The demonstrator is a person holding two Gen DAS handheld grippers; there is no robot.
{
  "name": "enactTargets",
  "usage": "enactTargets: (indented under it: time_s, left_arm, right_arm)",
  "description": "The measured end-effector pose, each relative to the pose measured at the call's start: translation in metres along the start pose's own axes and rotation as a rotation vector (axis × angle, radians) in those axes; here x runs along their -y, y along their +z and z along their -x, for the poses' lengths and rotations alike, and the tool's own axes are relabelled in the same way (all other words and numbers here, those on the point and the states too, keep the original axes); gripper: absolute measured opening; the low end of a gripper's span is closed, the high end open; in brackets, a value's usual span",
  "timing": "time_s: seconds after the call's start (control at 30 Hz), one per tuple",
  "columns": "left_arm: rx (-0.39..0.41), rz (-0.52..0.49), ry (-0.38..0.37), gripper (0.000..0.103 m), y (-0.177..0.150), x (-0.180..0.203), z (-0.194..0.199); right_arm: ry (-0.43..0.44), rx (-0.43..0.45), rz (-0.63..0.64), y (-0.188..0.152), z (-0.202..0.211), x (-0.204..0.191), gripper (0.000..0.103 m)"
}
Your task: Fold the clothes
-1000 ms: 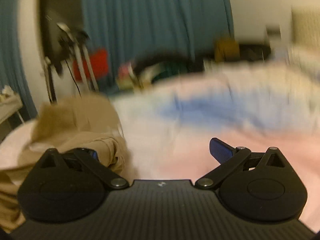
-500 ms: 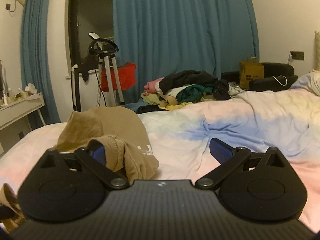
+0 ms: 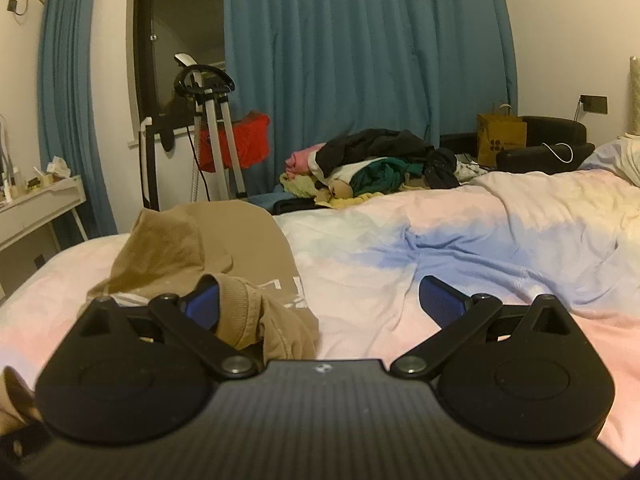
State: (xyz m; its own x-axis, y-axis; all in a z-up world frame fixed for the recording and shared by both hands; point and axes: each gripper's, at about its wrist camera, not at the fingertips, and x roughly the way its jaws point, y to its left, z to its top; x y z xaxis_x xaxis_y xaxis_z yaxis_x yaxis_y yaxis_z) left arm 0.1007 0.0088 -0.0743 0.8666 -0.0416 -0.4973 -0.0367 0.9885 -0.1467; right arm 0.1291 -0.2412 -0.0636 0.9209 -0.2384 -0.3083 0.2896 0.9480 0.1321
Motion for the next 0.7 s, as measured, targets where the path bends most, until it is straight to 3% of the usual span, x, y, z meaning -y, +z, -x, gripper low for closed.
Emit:
enactTargets:
  time_s: [0.13,0.33,0.57,0.7]
  left_arm:
    - [-0.015,0.043,0.067,0.083,0.006,-0.008,-0.014]
    - [-0.063,0.144,0.135,0.082,0.003,-0.03,-0.002]
    - [-0.056,0.064,0.135,0.08,0.001,-0.02,0.004]
    - [-0.086,0.023,0.155,0.081,0.001,-0.012,-0.018]
  right_arm:
    - [-0.023,-0.017,0.001,-0.003,-0.001,0.001,0.103]
    - [-0.079,0.001,0.017,-0.003,0.003,0.004,0.103]
    - [-0.045,0.177,0.044,0.003,0.029,-0.002,0.103]
    - [0.007,0.226,0.083,0.004,0.038,-0.009,0.103]
